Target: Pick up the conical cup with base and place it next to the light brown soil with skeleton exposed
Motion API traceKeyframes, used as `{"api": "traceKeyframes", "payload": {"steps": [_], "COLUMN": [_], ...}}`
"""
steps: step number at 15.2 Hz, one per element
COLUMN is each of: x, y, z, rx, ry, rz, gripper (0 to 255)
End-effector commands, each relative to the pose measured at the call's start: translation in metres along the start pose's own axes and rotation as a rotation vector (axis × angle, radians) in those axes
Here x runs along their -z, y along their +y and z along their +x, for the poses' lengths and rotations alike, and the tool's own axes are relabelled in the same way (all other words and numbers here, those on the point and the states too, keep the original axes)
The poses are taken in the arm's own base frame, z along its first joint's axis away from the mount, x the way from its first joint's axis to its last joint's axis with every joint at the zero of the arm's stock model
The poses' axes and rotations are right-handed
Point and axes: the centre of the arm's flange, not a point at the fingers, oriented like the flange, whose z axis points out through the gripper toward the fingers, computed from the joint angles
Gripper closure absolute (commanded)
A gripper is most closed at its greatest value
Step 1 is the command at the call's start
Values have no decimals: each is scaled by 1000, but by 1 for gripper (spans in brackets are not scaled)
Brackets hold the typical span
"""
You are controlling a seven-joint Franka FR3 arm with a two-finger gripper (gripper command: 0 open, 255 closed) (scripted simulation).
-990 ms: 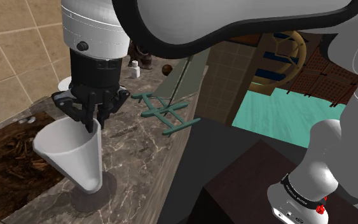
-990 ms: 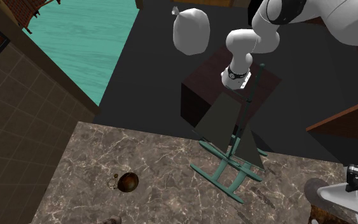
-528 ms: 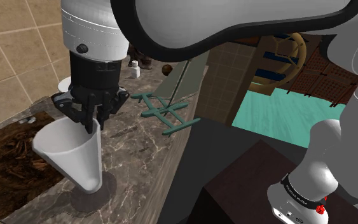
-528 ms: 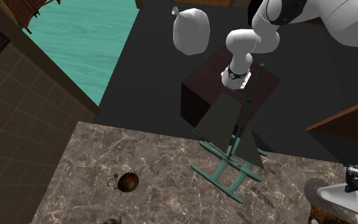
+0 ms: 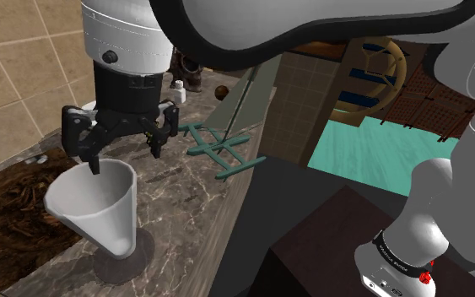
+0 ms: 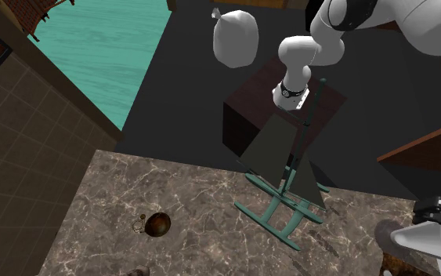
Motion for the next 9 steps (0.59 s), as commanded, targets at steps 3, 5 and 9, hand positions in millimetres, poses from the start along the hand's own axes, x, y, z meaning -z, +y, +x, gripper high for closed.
{"api": "traceKeyframes", "payload": {"steps": [3, 5, 9], "x": [34, 34, 34], "y": [-1, -1, -1], "z": [-1, -1, -1], "rx": [0, 0, 0], "ry": [-1, -1, -1], "rz": [-1, -1, -1], "gripper": [0, 0, 0]}}
